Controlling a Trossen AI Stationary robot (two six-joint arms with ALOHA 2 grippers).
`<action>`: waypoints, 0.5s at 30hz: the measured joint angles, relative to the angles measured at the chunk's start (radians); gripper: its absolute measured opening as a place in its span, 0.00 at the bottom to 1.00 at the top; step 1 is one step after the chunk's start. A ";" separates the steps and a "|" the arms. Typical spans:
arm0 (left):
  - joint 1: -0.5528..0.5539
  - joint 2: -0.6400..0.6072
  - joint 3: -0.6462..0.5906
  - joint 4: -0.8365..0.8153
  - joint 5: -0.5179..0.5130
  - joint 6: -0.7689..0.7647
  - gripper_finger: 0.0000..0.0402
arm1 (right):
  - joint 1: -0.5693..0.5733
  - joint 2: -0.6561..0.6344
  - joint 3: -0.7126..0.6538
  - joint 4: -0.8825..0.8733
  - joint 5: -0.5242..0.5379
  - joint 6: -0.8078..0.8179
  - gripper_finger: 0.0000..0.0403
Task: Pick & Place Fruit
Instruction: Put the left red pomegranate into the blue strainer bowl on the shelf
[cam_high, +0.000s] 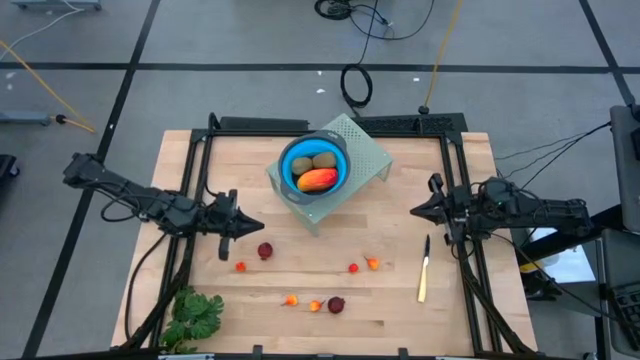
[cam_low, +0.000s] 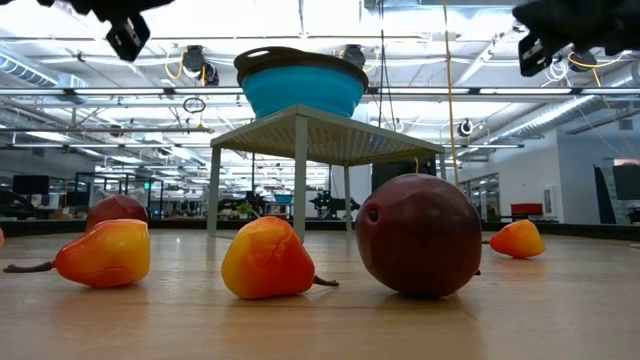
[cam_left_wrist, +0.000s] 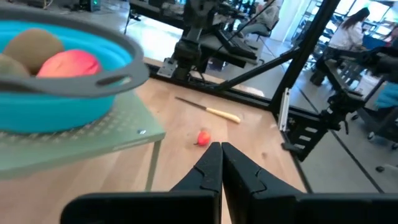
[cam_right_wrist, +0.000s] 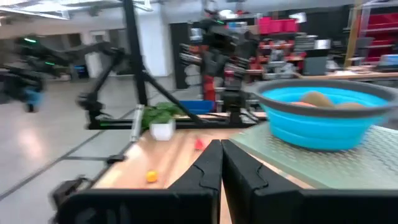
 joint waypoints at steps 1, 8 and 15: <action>-0.003 0.013 0.015 -0.001 0.000 0.000 0.00 | 0.000 -0.008 -0.009 0.000 0.011 -0.001 0.00; -0.024 0.119 0.132 -0.034 -0.001 -0.030 0.00 | 0.000 -0.058 -0.062 0.001 0.054 -0.025 0.00; -0.049 0.251 0.272 -0.143 -0.001 -0.063 0.00 | 0.000 -0.112 -0.109 0.001 0.056 -0.028 0.00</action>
